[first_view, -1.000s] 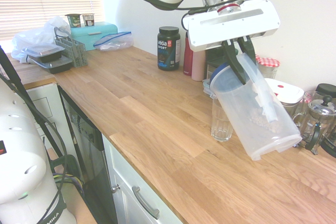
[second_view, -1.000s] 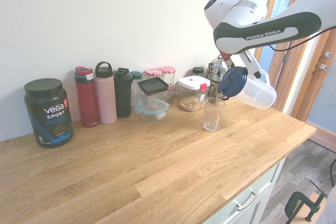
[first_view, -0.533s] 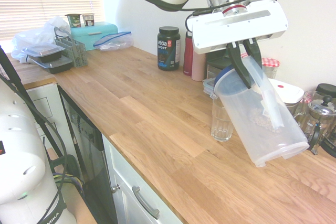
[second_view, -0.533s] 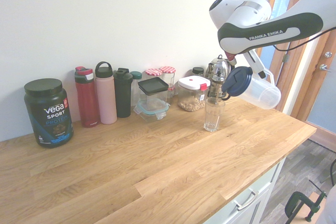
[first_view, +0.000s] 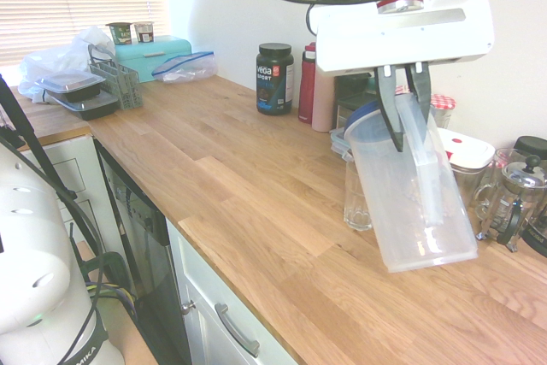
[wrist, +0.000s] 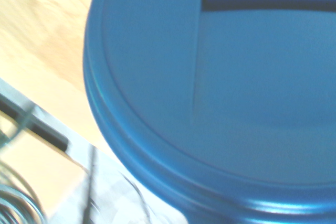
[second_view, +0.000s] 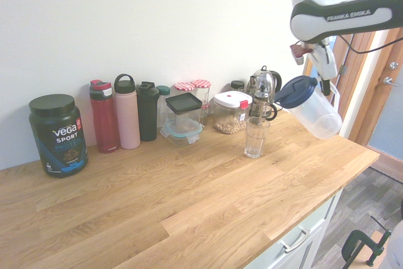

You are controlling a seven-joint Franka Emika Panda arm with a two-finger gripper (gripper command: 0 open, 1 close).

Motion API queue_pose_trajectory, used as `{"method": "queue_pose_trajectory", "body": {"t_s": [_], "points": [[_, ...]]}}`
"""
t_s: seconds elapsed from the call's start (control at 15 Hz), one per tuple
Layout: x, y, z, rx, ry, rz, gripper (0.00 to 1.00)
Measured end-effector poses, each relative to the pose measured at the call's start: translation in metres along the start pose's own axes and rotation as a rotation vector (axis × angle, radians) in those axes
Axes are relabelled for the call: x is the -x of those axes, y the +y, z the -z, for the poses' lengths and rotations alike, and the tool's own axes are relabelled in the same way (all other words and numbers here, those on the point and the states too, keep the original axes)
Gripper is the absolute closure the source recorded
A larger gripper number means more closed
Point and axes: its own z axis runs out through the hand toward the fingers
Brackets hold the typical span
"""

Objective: Pour me some water

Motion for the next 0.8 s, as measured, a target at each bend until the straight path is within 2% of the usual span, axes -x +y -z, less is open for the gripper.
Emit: {"method": "queue_pose_trajectory", "body": {"t_s": [0.33, 0.6, 0.8], "points": [[-0.029, 0.024, -0.027, -0.257, 0.072, -0.21, 1.0], [-0.024, 0.056, -0.054, -0.371, 0.103, -0.415, 1.0], [-0.028, 0.048, -0.063, -0.433, 0.129, -0.58, 1.0]]}}
